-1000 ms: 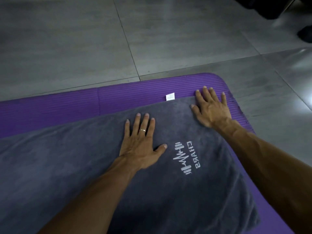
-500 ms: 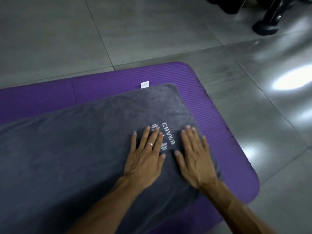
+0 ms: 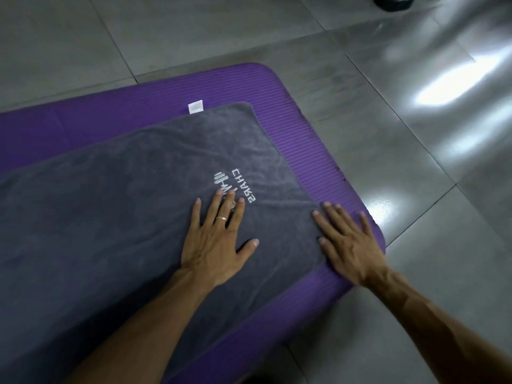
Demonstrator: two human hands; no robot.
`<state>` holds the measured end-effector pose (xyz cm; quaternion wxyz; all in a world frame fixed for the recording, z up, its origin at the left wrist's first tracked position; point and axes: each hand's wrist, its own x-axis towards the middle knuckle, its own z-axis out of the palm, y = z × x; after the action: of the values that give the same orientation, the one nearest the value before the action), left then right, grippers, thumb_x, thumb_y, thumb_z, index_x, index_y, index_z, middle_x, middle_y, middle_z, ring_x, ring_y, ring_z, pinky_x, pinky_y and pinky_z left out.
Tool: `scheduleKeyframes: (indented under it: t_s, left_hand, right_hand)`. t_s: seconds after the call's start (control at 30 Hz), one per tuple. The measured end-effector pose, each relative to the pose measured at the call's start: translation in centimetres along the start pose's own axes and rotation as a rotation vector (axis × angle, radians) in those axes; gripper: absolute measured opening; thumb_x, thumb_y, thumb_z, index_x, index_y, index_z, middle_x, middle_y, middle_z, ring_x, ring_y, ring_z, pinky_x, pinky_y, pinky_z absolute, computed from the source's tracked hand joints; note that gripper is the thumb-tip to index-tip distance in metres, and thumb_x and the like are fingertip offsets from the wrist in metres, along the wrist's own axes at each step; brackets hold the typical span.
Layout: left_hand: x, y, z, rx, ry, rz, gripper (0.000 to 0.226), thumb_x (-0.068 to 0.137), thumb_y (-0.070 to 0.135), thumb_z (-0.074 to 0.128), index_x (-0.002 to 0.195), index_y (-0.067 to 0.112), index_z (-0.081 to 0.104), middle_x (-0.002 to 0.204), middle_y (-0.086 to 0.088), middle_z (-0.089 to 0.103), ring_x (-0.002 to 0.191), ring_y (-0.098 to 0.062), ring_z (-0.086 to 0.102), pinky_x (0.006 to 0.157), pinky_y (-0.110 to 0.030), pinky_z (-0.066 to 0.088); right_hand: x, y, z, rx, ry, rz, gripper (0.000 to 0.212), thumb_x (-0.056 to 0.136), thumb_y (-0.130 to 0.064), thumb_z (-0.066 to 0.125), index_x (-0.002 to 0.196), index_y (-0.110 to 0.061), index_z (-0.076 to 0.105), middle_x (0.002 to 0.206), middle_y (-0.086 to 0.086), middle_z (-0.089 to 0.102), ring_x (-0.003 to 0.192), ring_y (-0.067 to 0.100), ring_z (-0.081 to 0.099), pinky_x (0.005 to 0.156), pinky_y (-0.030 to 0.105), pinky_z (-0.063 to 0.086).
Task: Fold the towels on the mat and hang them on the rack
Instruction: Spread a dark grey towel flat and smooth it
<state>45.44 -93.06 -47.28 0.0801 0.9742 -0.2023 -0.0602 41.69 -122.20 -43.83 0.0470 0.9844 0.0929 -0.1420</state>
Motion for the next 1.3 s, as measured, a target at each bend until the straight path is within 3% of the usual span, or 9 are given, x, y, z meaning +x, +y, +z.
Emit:
scheduleKeyframes:
  t_s: [0.13,0.3,0.47,0.63,0.7,0.87,1.07,1.17,1.3]
  left_hand:
    - [1.5,0.9,-0.7,-0.051,0.088,-0.020,0.072,0.090,0.057,0.032,0.141,0.008,0.045,0.148,-0.014,0.041,0.143,-0.030,0.029,0.115,-0.061,0.011]
    - [7.6,4.6,-2.2,-0.120,0.210,0.129,0.048,0.086,0.032,0.059,0.133,0.020,0.054,0.119,-0.005,0.059,0.115,-0.026,0.051,0.097,-0.043,0.041]
    - [12.5,6.6,-3.4,-0.058,-0.044,0.248,0.066,0.092,0.014,0.047,0.148,0.040,0.026,0.121,-0.003,0.047,0.111,-0.025,0.043,0.091,-0.037,0.036]
    - [12.4,6.5,-4.7,-0.125,-0.101,0.228,0.037,0.091,0.015,0.046,0.127,0.026,0.051,0.119,-0.003,0.053,0.111,-0.023,0.047,0.084,-0.033,0.038]
    - [11.6,6.4,-5.1,-0.223,-0.046,0.142,0.021,0.094,0.025,0.043,0.105,0.018,0.060,0.109,-0.004,0.060,0.104,-0.024,0.054,0.082,-0.035,0.039]
    - [11.4,7.0,-5.4,-0.315,-0.076,-0.061,0.037,0.091,0.055,0.048,0.080,0.020,0.055,0.098,-0.008,0.065,0.094,-0.027,0.061,0.076,-0.037,0.044]
    - [8.4,3.9,-6.3,-0.626,0.019,-0.493,0.021,0.070,0.015,0.067,0.071,0.025,0.048,0.071,0.010,0.056,0.072,-0.013,0.053,0.062,-0.026,0.038]
    - [6.8,1.9,-6.7,-0.789,-0.050,-0.568,0.032,0.072,0.010,0.066,0.089,0.027,0.044,0.086,0.007,0.062,0.081,-0.015,0.060,0.064,-0.024,0.041]
    - [4.1,-1.6,-7.6,-0.786,-0.083,-0.676,0.031,0.071,0.009,0.061,0.101,0.014,0.064,0.096,0.001,0.069,0.088,-0.016,0.064,0.070,-0.025,0.050]
  right_hand:
    - [4.8,3.5,-2.9,0.050,0.075,0.064,0.056,0.096,-0.046,0.026,0.141,-0.019,0.045,0.138,0.013,0.052,0.120,0.035,0.054,0.100,0.049,0.042]
    - [15.6,2.6,-6.0,0.211,0.125,-0.115,0.048,0.097,-0.032,0.046,0.142,-0.015,0.046,0.138,0.015,0.049,0.122,0.037,0.051,0.097,0.048,0.046]
    - [20.7,2.5,-6.4,0.241,0.101,-0.183,0.057,0.092,-0.023,0.057,0.146,-0.024,0.039,0.139,0.010,0.044,0.122,0.033,0.044,0.101,0.048,0.041]
    - [21.3,2.4,-6.6,0.313,0.117,-0.118,0.067,0.086,-0.024,0.066,0.146,-0.031,0.037,0.136,0.007,0.045,0.124,0.030,0.042,0.103,0.045,0.037]
    - [21.4,1.9,-7.1,0.323,0.117,-0.139,0.069,0.084,-0.022,0.066,0.146,-0.034,0.037,0.136,0.005,0.044,0.125,0.029,0.041,0.103,0.047,0.036]
    - [21.6,0.4,-7.6,0.210,0.062,-0.195,0.073,0.086,-0.015,0.060,0.148,-0.037,0.031,0.144,0.003,0.039,0.122,0.031,0.040,0.103,0.049,0.036]
    - [21.2,-2.6,-8.4,0.169,0.077,-0.283,0.088,0.086,-0.017,0.062,0.153,-0.037,0.008,0.143,0.009,0.037,0.119,0.032,0.047,0.095,0.050,0.043]
    - [22.2,-6.4,-9.1,0.148,0.118,-0.366,0.069,0.089,-0.018,0.061,0.149,-0.033,0.030,0.151,0.012,0.028,0.118,0.034,0.049,0.092,0.048,0.046]
    - [23.8,-8.9,-10.6,0.051,0.075,-0.434,0.022,0.083,-0.022,0.067,0.105,-0.021,0.067,0.145,0.004,0.037,0.119,0.031,0.049,0.087,0.040,0.045]
